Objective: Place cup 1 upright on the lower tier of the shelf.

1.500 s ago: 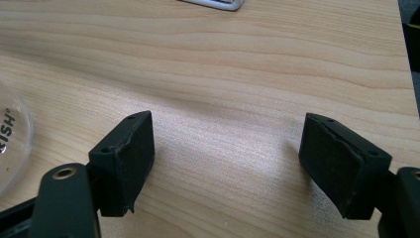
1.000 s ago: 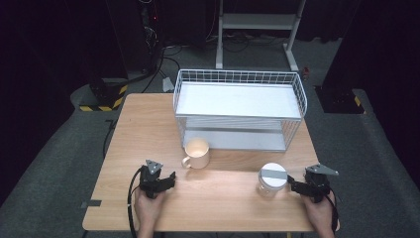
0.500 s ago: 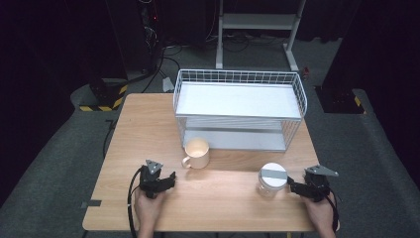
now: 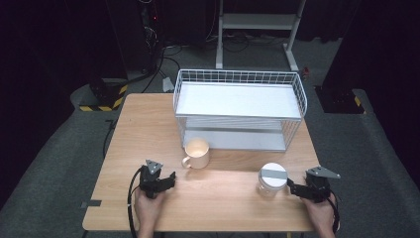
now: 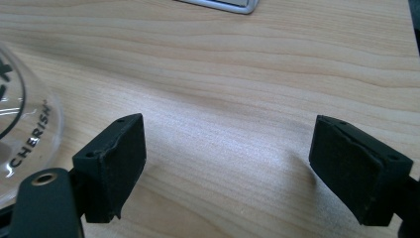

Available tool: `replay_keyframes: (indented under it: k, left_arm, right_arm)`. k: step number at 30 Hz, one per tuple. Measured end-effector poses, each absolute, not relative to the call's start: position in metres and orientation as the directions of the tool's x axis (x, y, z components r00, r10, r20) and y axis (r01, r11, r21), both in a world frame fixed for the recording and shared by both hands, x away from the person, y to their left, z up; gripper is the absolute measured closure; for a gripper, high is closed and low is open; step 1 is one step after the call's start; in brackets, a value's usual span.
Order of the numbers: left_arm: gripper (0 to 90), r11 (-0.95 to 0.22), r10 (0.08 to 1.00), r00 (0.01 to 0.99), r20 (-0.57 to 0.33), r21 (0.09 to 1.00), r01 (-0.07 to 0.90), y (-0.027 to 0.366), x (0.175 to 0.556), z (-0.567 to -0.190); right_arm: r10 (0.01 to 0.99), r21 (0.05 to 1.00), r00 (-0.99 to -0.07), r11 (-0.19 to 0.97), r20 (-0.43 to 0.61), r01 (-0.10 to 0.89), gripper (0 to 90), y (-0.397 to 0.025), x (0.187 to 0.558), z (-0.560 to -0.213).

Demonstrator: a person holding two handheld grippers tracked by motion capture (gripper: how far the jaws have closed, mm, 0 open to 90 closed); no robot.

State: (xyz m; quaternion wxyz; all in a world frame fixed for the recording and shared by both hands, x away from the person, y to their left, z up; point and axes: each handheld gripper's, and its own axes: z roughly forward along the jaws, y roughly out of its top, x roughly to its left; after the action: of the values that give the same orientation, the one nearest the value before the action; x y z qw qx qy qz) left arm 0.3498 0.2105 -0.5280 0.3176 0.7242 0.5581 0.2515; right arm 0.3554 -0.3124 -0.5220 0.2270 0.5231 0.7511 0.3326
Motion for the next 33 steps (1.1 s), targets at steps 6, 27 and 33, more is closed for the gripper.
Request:
replay_keyframes:
  k: [6,27,33]
  left_arm:
    - [23.8,-0.175,0.968,0.25,0.01,0.741,0.648,0.21,0.35,-0.528]
    - [23.8,-0.175,0.968,0.25,0.011,0.741,0.648,0.21,0.35,-0.528]
    - [23.8,-0.176,0.968,0.25,0.01,0.741,0.648,0.21,0.35,-0.528]
  right_arm:
    - [0.934,0.748,-0.357,0.222,0.022,0.626,14.9,-0.311,0.346,-0.52]
    - [0.914,0.759,-0.404,0.234,0.042,0.608,16.3,-0.304,0.315,-0.516]
    - [0.908,0.763,-0.418,0.238,0.046,0.601,16.0,-0.301,0.306,-0.516]
